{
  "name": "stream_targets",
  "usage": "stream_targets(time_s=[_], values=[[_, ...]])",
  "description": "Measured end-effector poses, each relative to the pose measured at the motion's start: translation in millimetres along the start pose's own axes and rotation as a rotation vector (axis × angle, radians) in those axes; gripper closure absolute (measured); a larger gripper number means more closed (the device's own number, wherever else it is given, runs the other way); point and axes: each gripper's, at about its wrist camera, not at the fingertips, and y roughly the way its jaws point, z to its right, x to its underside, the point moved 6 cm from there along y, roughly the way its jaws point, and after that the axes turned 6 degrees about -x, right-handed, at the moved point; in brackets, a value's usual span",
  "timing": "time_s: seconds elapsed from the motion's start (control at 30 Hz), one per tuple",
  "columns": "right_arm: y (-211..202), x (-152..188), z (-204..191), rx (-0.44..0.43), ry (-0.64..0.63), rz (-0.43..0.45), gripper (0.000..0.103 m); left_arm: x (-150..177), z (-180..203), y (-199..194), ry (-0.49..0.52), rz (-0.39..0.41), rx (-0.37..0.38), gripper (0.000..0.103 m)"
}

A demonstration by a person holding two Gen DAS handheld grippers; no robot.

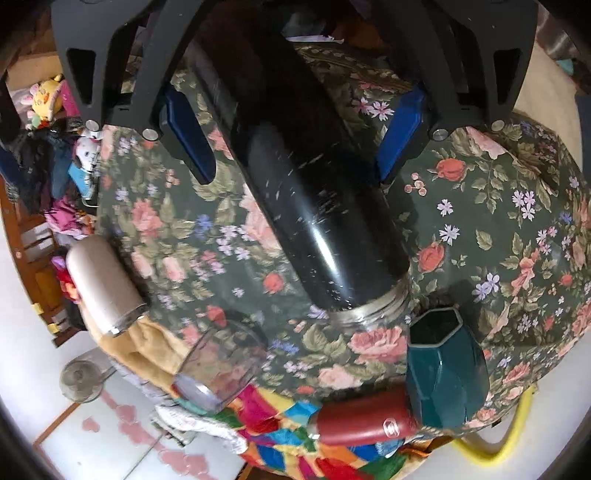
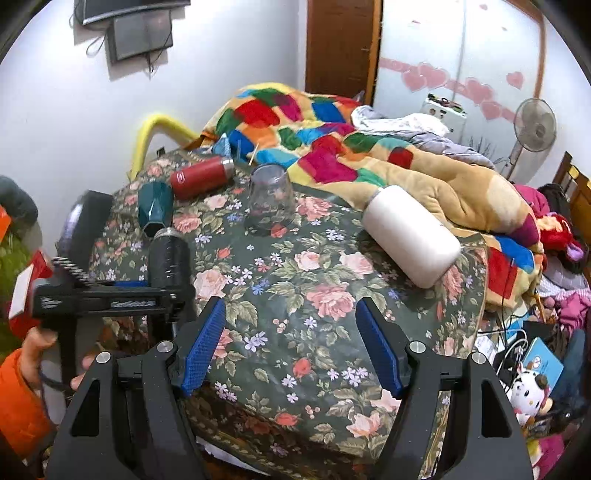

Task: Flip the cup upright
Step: 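Rotate the black thermos with the left gripper until its open mouth points up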

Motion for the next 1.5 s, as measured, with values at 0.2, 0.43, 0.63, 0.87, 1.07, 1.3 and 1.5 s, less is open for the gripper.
stream_targets(time_s=[0.2,0.43,0.63,0.87,1.07,1.3,1.5], values=[[-8.6,10.9,6.3,0.0,0.046,0.029,0.033,-12.0,5.1,24.3,0.022,-0.066,-0.053,0.023],[-14.5,20.0,9.8,0.005,0.065,0.039,0.033,-26.1,20.0,31.3,0.095,-0.068,-0.106,0.039],[-25.1,18.8,13.3,0.033,0.059,0.065,0.033,-33.6,32.8,5.2,0.135,0.016,-0.085,0.039],[-30.8,13.9,13.9,0.027,0.066,0.084,0.033,-35.0,57.4,-60.5,0.243,0.193,-0.053,0.039],[-31.6,11.0,12.9,0.017,0.076,0.096,0.033,-37.6,79.4,-92.8,0.357,0.324,-0.085,0.04],[-34.7,9.0,16.5,0.023,0.088,0.106,0.033,-56.8,90.6,-92.7,0.375,0.333,-0.095,0.04],[-33.3,8.0,22.0,0.029,0.096,0.105,0.033,-62.0,91.3,-76.7,0.372,0.255,-0.077,0.04]])
